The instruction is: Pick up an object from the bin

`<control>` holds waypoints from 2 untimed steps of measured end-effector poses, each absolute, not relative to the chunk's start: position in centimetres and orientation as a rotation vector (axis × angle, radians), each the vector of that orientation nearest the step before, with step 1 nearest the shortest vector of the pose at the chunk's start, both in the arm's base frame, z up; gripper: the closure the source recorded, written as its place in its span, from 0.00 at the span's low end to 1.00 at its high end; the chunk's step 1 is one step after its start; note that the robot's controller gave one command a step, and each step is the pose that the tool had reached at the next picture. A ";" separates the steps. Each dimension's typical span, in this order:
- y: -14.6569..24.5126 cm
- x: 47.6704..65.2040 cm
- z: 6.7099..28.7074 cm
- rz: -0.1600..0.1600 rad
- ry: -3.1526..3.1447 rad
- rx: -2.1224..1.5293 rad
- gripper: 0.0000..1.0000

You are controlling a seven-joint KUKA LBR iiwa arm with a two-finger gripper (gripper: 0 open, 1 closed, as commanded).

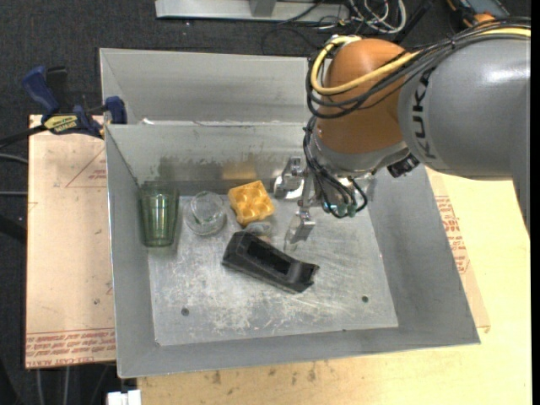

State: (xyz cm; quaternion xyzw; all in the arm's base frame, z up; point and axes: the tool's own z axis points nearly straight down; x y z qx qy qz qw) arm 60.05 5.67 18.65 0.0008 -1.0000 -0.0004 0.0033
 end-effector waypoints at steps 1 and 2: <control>5.6 60.2 19.1 -0.002 -3.143 0.001 0.00; 6.1 58.9 15.9 -0.001 -3.147 0.101 0.00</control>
Offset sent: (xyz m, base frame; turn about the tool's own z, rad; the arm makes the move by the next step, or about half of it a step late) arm -0.0495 0.0159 -0.1165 -0.2323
